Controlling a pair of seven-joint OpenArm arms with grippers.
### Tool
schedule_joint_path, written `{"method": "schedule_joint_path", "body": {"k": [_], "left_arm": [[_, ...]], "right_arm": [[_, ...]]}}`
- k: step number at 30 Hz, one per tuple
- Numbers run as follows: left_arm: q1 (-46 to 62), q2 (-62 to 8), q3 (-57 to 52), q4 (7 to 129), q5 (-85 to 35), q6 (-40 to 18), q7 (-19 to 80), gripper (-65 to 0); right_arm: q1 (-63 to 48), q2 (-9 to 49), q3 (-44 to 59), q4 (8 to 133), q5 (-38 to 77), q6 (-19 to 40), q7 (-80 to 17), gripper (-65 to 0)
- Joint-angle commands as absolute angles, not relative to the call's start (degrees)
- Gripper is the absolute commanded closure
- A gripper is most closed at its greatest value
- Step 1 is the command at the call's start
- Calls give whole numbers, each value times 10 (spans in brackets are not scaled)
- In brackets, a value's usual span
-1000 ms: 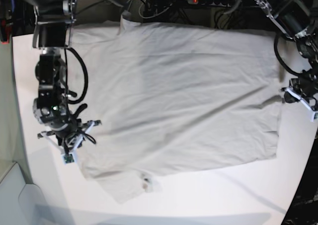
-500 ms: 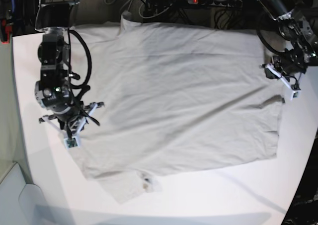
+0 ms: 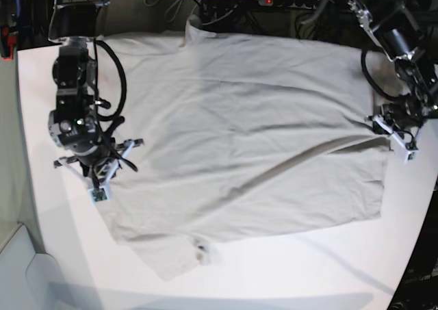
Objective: Layout the t-shirt on the table in an organized manner, then fold the t-shirt properly
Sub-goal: 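Release the shirt with the left gripper and move it along the shirt side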
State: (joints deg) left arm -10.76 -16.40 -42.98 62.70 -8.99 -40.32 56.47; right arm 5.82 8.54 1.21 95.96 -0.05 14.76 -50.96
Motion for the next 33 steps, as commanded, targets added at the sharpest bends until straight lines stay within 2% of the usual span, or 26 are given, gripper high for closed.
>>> {"method": "schedule_joint_path", "body": {"k": [1,7,11,21,25,27,33], "left_arm": [[-123,-179,-426,618,-73,-399,573,-6],[-156,-211,-423,599,-73,-400,568,-6],[-160,-217,-427,605,-80,-400,599,-6],[-145,-214,-449,792,-208,-399,678,-6],[-173,-212,-448,794,-213,-396,649,-11],[-197,-212,-426,745,-196,-396,611,-48],[-267,-209,-372,563,-141,-396,505,-246]], "right_arm": [[64,88,14,969,0,145,-498,0],[60,88,14,969,0,145,-498,0],[54,88,14,969,0,145,-498,0],[42,87,12,971,0,146,-498,0],[29,80,14,970,0,146,-498,0],[19,75,15,971,1,146,-498,0],[0,73,15,974,1,146,-498,0]]}}
